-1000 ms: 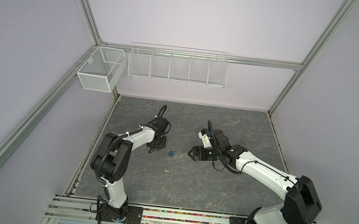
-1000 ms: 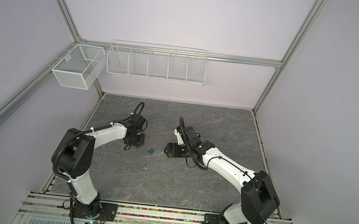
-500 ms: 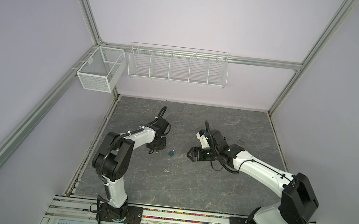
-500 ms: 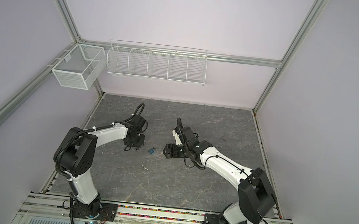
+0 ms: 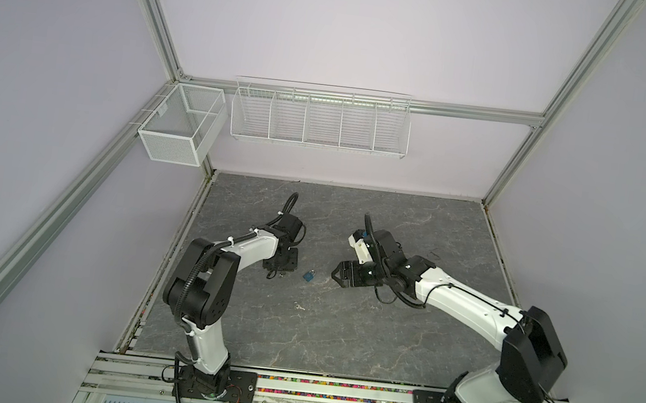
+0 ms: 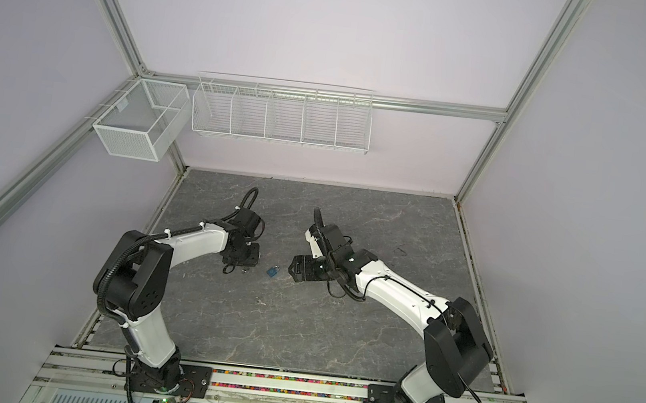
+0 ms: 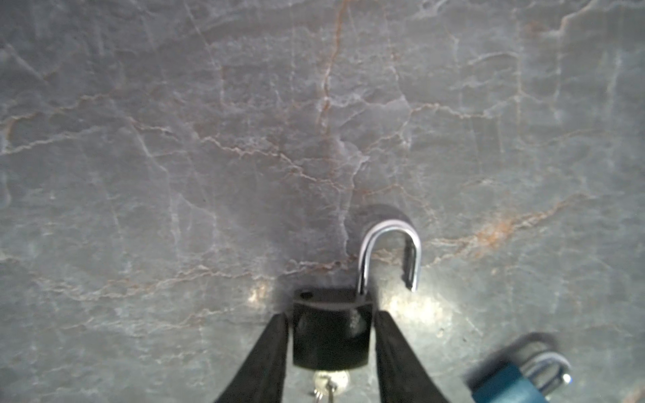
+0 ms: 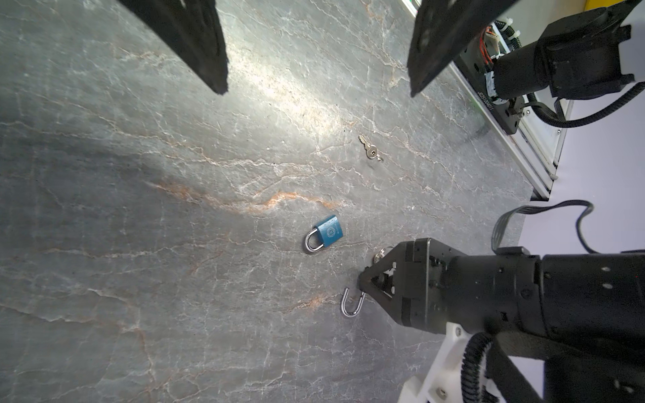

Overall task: Unlock with the key
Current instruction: 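Release the black padlock and draw both grippers back from it, then move the right gripper down over the loose silver key on the table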

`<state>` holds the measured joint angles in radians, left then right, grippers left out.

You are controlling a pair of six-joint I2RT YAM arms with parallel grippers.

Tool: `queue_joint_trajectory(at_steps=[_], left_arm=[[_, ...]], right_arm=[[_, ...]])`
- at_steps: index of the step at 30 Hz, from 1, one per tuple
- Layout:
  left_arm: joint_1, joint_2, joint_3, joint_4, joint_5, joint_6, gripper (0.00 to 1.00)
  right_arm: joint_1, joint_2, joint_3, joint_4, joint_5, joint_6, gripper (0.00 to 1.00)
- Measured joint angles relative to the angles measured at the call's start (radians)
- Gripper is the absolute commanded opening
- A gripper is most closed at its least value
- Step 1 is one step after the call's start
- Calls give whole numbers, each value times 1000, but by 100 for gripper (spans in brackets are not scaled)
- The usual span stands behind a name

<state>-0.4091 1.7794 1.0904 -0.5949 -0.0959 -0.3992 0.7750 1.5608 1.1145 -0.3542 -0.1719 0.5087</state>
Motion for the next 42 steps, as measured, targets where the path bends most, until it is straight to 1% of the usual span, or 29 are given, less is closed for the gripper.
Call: queue_joint_trajectory(at_steps=[7, 15, 23, 27, 29, 32, 36, 42], left_arm=[[8, -129, -18, -18, 0, -18, 50], [8, -431, -112, -8, 74, -65, 50], [8, -632, -178, -11, 84, -92, 51], [10, -769, -263, 6, 122, -124, 53], [10, -835, -292, 0, 124, -133, 53], [10, -915, -297, -18, 118, -141, 54], [10, -977, -298, -27, 98, -146, 54], [10, -994, -323, -37, 66, -163, 54]], right_arm=[[16, 37, 13, -23, 3, -23, 82], [72, 109, 66, -31, -4, -44, 82], [153, 211, 92, -8, -11, -22, 81], [200, 262, 132, 10, -12, -22, 81], [219, 282, 148, 19, -13, -22, 81], [242, 313, 173, 24, -13, -23, 81], [268, 377, 223, 23, -13, -26, 80], [281, 452, 294, 17, -11, -40, 80]])
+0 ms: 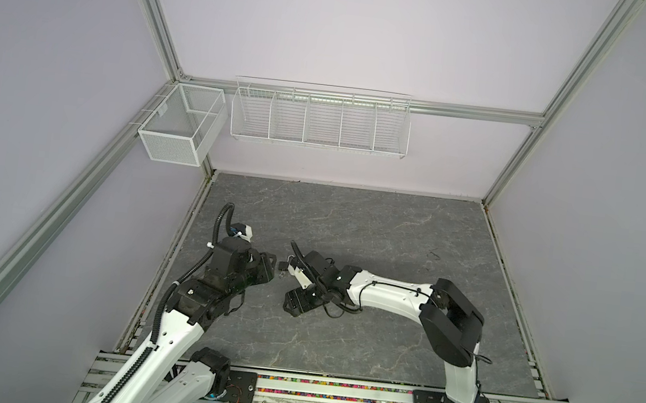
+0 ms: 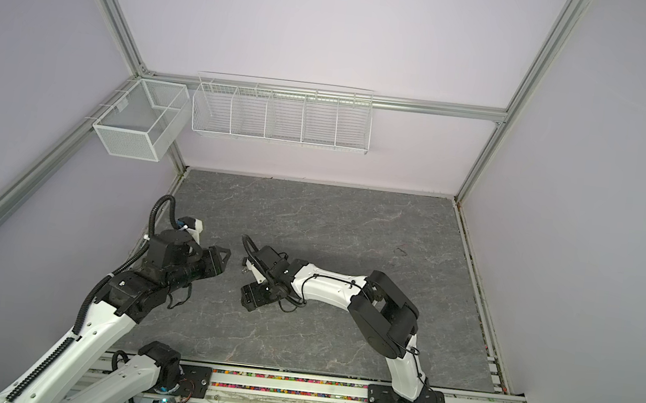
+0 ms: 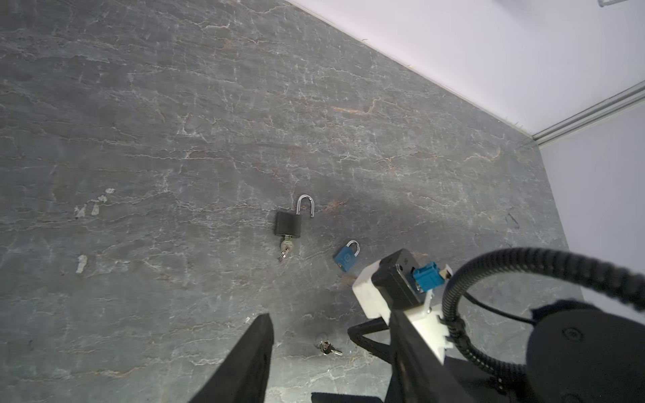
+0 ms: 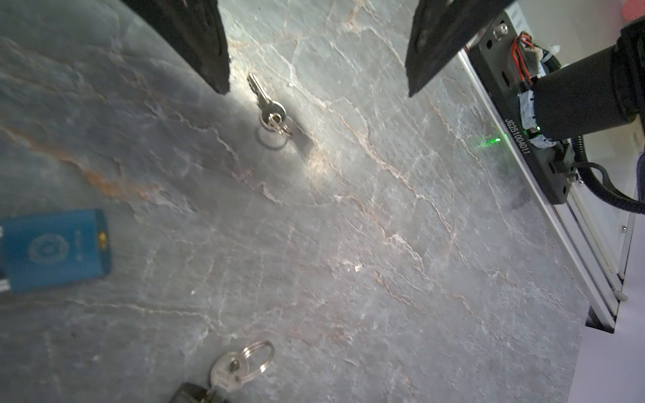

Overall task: Unlock with the key
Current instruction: 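Move the right gripper down over the loose silver key on the table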

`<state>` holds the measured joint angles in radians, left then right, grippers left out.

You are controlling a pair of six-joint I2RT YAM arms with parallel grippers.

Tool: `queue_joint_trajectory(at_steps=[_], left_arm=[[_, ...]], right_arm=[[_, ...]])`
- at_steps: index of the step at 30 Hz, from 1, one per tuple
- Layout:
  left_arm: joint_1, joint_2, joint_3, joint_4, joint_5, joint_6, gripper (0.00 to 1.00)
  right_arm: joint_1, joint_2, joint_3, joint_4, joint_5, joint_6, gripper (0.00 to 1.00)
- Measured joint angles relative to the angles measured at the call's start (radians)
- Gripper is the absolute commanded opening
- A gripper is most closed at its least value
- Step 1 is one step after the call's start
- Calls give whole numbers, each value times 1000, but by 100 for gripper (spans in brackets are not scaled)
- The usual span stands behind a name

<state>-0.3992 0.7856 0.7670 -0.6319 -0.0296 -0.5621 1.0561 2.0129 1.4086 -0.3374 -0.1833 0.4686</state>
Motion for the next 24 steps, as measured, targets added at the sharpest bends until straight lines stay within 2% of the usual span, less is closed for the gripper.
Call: queue_joint_trajectory(at_steps=[16, 24], left_arm=[[0, -57, -13, -13, -75, -32, 54], [0, -69, -13, -17, -100, -40, 54]], right_arm=[[26, 124, 160, -16, -9, -52, 80], [45, 158, 185, -43, -16, -74, 80]])
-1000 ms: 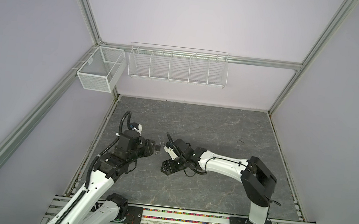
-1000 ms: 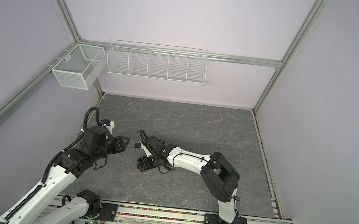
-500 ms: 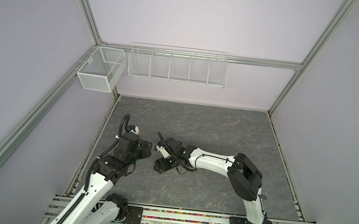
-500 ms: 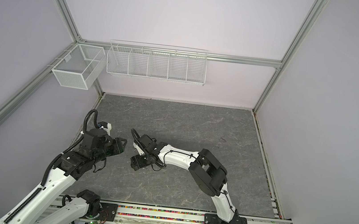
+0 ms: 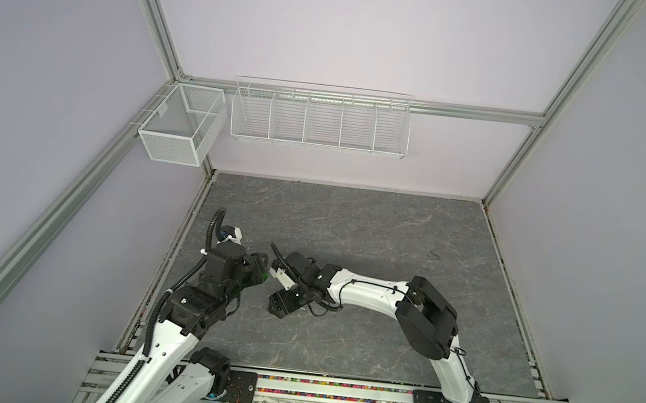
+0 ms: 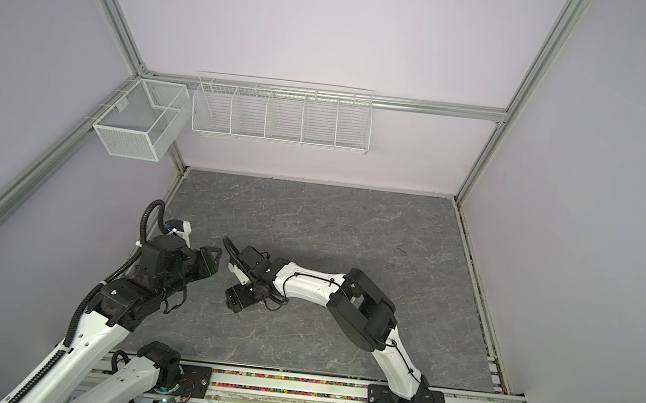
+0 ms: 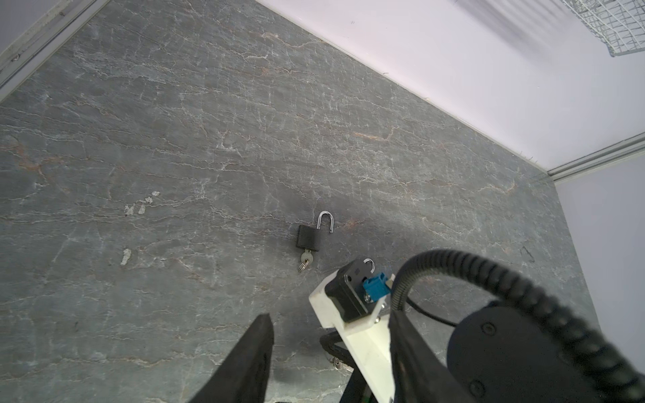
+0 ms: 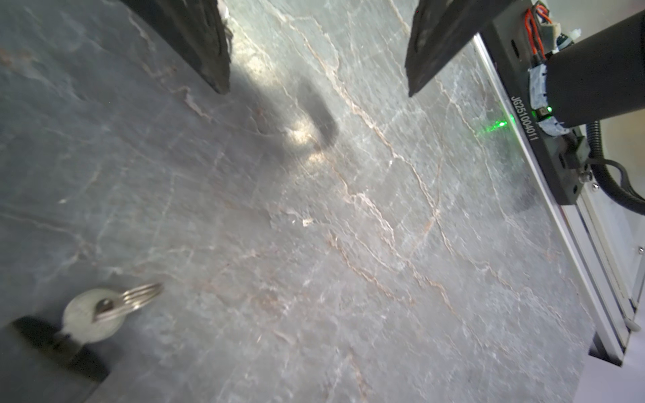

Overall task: Unlock with the key
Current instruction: 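Move the right gripper down over the loose silver key on the table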

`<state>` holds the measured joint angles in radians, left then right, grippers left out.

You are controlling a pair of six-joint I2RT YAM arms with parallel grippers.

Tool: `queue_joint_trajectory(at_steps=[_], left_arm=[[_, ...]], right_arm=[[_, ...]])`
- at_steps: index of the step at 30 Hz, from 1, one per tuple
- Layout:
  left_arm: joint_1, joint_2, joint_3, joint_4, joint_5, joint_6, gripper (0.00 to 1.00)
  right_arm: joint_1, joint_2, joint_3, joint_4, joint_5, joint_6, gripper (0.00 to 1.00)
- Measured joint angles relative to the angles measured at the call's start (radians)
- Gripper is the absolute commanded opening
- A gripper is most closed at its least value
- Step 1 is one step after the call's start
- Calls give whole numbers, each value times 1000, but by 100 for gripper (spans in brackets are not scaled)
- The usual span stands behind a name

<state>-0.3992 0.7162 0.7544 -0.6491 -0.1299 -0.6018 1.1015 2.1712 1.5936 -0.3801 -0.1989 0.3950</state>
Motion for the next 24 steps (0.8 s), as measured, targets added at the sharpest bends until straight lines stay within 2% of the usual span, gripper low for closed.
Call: queue_joint_trajectory(at_steps=[10, 24], left_arm=[[0, 4, 0, 0, -4, -12, 54], [0, 3, -3, 1, -3, -19, 54]], right_arm=[[15, 2, -6, -20, 17, -7, 80], [32, -145, -213, -27, 45, -10, 80]])
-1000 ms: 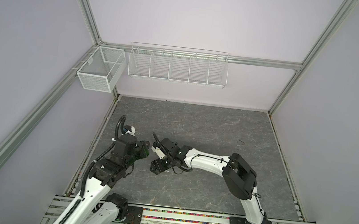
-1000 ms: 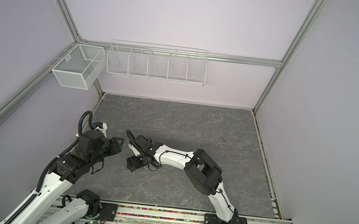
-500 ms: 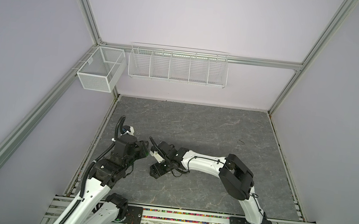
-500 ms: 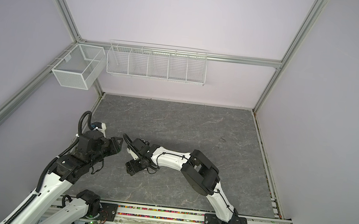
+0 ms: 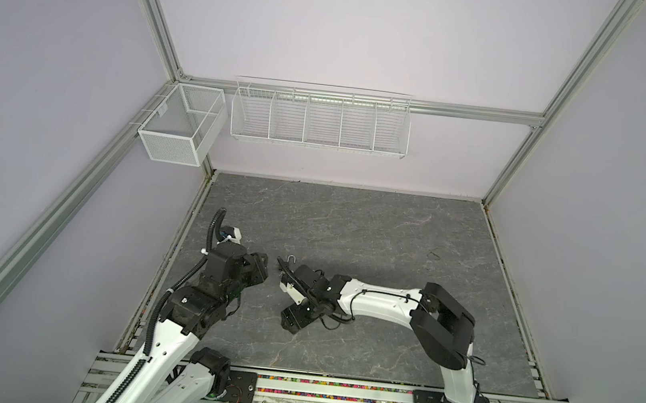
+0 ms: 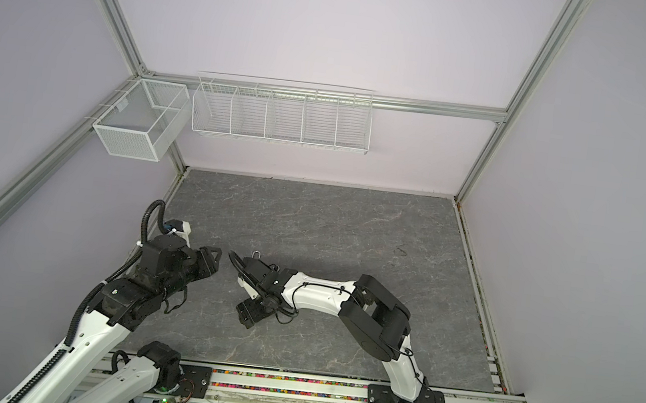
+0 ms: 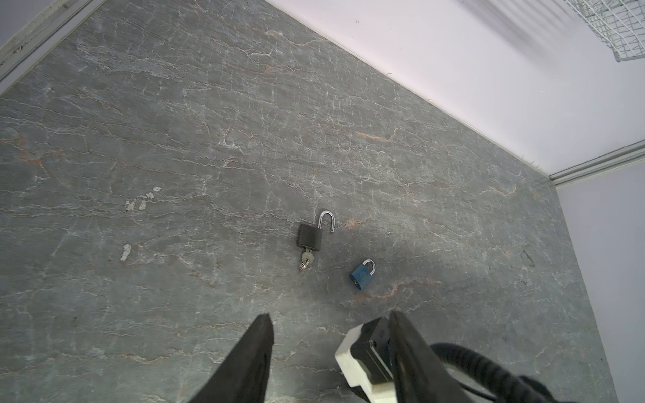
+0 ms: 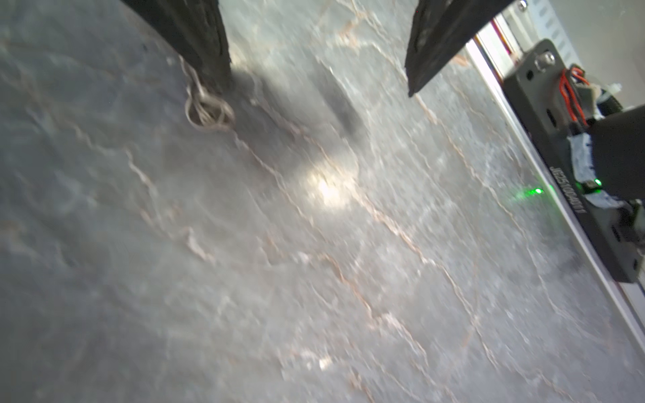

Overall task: Unlock with the key
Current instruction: 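Move the right gripper down over the loose silver key on the table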

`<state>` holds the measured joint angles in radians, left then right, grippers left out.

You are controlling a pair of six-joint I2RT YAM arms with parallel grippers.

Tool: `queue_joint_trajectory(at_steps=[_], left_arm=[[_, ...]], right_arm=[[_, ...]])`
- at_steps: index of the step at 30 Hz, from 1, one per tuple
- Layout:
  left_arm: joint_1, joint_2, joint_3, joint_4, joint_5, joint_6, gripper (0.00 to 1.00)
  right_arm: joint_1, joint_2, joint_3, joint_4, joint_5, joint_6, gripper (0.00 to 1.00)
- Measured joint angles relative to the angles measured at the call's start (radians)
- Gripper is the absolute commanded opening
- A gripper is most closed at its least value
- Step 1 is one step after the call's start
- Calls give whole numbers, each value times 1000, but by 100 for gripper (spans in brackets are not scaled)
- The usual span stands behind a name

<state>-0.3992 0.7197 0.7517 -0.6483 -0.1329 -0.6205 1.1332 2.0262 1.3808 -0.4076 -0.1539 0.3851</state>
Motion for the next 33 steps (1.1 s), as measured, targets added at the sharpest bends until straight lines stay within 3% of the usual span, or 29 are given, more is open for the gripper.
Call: queue_joint_trajectory(at_steps=[7, 33], left_arm=[[0, 0, -7, 8, 3, -4, 54], [0, -19, -11, 8, -24, -4, 54]], right_arm=[[-6, -64, -78, -31, 27, 3, 81], [-13, -5, -4, -5, 3, 34, 81]])
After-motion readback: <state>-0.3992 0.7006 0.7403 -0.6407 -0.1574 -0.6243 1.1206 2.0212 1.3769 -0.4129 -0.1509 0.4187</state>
